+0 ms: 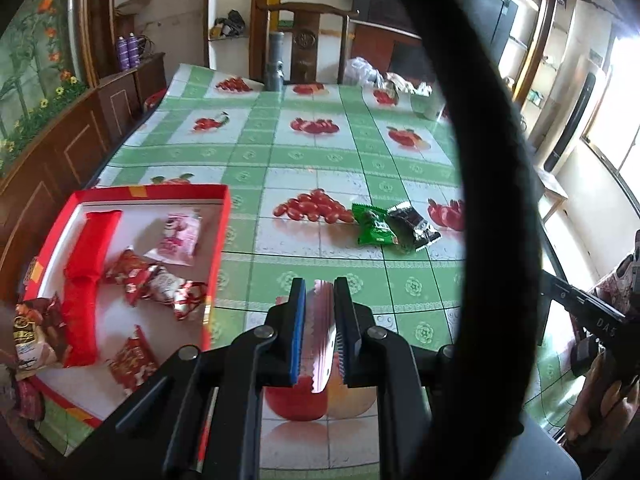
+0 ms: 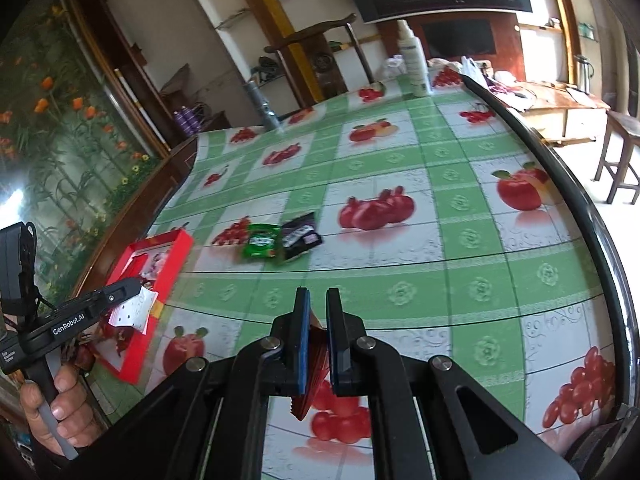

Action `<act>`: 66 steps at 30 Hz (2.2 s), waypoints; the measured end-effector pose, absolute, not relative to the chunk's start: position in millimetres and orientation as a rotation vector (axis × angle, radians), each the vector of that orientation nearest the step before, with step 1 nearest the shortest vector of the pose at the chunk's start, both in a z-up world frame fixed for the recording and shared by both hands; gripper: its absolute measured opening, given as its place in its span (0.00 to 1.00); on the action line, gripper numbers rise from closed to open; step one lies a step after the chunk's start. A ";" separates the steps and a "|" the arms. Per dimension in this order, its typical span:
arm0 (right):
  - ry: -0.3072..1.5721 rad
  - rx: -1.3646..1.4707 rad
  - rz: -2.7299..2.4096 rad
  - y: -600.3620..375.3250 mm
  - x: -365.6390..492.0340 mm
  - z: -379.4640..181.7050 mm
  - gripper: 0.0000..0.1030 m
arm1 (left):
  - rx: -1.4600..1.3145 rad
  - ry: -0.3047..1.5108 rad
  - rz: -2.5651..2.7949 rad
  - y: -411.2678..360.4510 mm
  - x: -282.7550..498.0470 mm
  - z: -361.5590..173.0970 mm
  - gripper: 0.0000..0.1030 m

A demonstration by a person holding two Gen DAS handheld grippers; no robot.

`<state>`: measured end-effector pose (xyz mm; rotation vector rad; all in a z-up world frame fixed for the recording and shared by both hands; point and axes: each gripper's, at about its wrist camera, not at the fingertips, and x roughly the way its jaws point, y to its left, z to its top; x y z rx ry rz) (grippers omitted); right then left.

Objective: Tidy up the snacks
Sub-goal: 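Carry the pink-white packet with the left tool while the right tool carries the red packet to the tray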

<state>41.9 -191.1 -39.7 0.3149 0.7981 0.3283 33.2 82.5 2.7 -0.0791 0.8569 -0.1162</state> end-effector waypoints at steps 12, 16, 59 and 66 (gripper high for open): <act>0.790 0.260 0.463 -130.9 37.9 -27.0 0.05 | -0.122 0.802 -0.022 130.1 3.6 19.9 0.14; 0.788 0.240 0.491 -114.8 37.0 -24.3 0.05 | -0.119 0.799 0.015 140.7 -0.2 19.3 0.15; 0.808 0.160 0.769 35.2 55.0 -9.6 0.05 | -0.186 0.792 0.250 249.1 -17.9 6.7 0.15; 0.842 0.153 0.805 78.8 75.2 -21.9 0.05 | -0.185 0.821 0.268 261.7 -11.9 -5.8 0.15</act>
